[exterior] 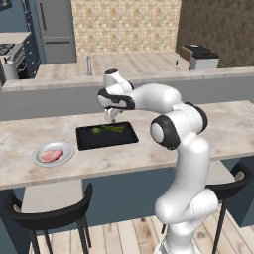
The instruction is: Create a steak meal by picking up the steak and asparagus from the tray and placing them on the plate. Leave the lime on the tray.
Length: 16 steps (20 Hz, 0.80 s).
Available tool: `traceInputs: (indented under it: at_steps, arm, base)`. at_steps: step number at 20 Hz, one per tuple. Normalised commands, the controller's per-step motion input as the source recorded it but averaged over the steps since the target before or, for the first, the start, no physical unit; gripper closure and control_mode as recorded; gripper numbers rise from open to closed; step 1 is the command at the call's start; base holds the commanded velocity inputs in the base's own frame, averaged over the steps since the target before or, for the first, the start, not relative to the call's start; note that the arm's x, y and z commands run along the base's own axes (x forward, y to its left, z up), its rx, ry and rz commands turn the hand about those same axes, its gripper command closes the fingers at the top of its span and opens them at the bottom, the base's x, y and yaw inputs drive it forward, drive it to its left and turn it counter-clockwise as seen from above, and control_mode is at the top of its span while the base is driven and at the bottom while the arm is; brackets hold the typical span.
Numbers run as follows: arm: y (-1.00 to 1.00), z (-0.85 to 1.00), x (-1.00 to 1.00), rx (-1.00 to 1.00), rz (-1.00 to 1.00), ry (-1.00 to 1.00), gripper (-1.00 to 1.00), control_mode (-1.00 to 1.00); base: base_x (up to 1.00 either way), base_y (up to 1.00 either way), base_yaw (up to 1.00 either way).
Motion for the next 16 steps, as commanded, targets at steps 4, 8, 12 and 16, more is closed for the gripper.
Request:
traceInputs:
  at_steps: [4, 8, 12, 16]
  arm:
    - [-0.01, -0.40, 0.38, 0.00, 0.00, 0.04, -1.00, -1.00]
    - [-0.02, -0.43, 0.33, 0.00, 0.00, 0.00, -1.00, -1.00]
    - [0.00, -0.44, 0.33, 0.00, 0.00, 0.00, -1.00, -1.00]
    - [0.00, -0.41, 0.32, 0.00, 0.00, 0.00, -1.00, -1.00]
  base:
    - [0.00, 0.00, 0.00]
    - [0.00, 0.00, 0.00]
    - [0.00, 0.00, 0.00]
    - [0.00, 0.00, 0.00]
